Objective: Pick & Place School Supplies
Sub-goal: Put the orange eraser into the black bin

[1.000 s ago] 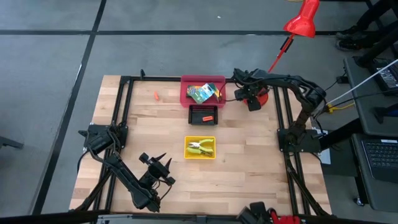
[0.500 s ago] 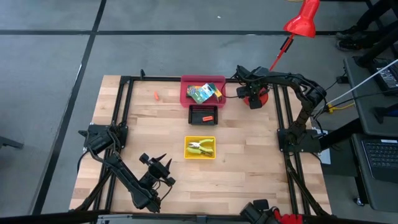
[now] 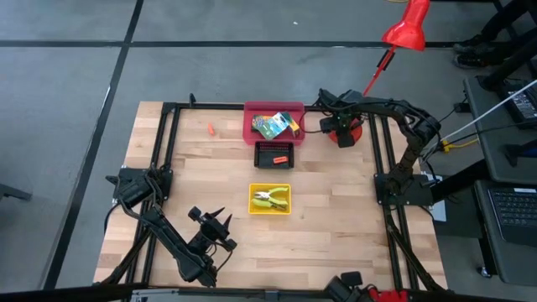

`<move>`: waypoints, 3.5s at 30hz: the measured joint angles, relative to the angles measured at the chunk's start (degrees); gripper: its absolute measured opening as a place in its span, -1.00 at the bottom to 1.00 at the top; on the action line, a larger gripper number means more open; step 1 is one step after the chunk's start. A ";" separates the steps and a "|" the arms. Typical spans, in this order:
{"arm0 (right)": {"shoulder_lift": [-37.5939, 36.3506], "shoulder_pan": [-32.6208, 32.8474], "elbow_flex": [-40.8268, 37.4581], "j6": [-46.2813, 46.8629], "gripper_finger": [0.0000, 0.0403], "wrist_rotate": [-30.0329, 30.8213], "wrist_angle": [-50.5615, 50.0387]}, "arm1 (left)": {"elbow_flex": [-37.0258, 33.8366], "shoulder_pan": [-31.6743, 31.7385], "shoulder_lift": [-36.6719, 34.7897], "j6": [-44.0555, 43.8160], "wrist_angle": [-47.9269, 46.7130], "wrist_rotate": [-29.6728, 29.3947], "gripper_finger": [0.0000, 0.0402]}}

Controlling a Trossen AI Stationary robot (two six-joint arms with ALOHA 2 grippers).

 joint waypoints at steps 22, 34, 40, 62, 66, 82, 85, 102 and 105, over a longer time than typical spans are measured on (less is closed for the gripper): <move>-9.66 17.91 -0.22 7.67 -0.66 -8.24 -5.33 | 0.00 0.00 0.01 0.46 0.00 0.00 -0.25; -11.06 32.75 5.22 11.72 -0.66 -14.02 10.02 | 0.00 0.00 0.00 0.47 -0.02 -0.61 -0.25; -9.06 30.74 7.04 10.68 -0.66 -19.98 17.50 | 0.00 0.00 0.01 0.48 -0.02 -0.72 -0.25; -0.96 25.56 7.04 10.41 -0.35 -27.05 29.58 | 0.02 -0.29 0.01 0.46 0.81 0.40 -0.25; -0.96 25.54 7.04 11.61 -0.27 -27.44 29.57 | 0.02 -0.37 0.01 0.46 0.83 0.66 -0.25; -5.89 36.19 7.04 34.30 -0.25 -37.40 28.98 | 0.92 0.74 -3.93 -7.25 -0.18 15.77 -0.25; -7.79 40.95 7.04 37.62 -0.25 -39.25 28.71 | 1.98 0.59 -8.31 -6.09 -2.66 15.52 -0.25; -16.00 63.38 4.63 50.06 -0.25 -39.87 29.53 | 2.38 -15.23 -32.32 68.94 54.80 9.96 -0.16; -15.60 67.17 4.63 52.30 -0.25 -34.63 33.23 | 3.70 -12.60 -32.19 62.71 48.34 17.68 -0.20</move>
